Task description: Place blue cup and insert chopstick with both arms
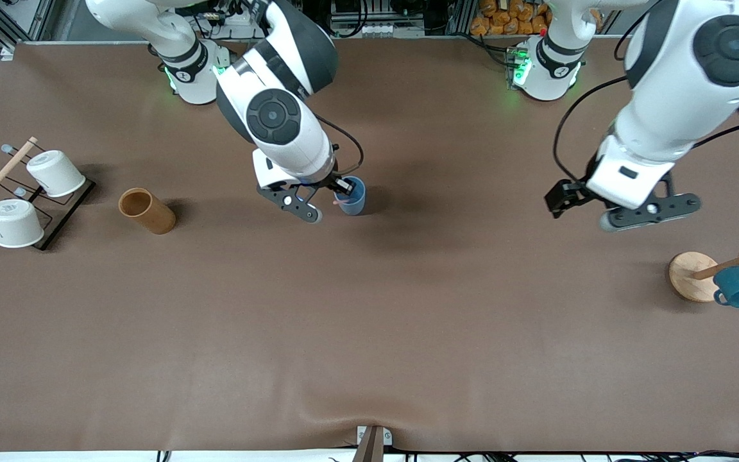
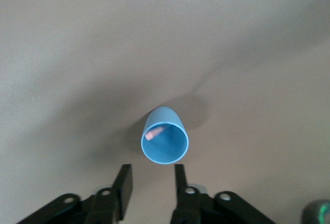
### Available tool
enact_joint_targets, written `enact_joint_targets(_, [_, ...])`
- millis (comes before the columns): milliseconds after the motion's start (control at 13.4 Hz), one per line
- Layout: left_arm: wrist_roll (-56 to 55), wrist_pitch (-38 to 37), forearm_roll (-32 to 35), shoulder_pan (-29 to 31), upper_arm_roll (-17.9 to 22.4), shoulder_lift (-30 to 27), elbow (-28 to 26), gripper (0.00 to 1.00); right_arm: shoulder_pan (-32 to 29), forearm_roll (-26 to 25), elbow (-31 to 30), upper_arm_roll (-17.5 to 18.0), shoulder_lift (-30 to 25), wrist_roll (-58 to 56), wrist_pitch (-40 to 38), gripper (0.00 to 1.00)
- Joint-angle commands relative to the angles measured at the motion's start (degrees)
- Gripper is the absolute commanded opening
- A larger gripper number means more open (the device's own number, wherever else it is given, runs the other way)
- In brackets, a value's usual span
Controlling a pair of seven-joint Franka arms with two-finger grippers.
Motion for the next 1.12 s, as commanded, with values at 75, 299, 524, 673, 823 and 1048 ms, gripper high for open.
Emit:
enact_joint_targets(75, [6.49,-2.31,-1.73,4.06,-0.71,-2.52,0.81,1.0,1.14,-2.27,0.85,-0.46,0.56,4.66,0.27,1.0])
enact_joint_targets(299, [10.2,-6.78,-4.21,6.18,-0.53,-2.87,4.76,1.0,-3.15,-1.83,3.82,-0.63,-0.32,3.44,-3.67,1.0])
enact_joint_targets(524, [14.92,-7.76,-3.59,5.66,2.27,-4.01,5.13,1.0,-7.64,-2.27,6.82,-1.24,-1.55,-8.56,-9.65,1.0])
enact_joint_targets(673, [20.98,-8.2,-3.68,5.05,5.69,-4.54,5.04,1.0,-12.55,-2.27,9.27,-1.42,-1.55,-16.13,-13.43,1.0])
enact_joint_targets(823, [22.77,-8.46,-3.68,-0.55,12.79,-4.81,5.12,1.0,-16.77,-2.7,10.6,-1.42,-1.64,-23.95,-15.81,1.0])
enact_joint_targets(1048, [23.47,-11.79,-4.47,-1.46,14.24,-5.69,5.12,1.0,-22.14,-6.57,10.61,-1.78,-2.34,-39.93,-15.82,1.0])
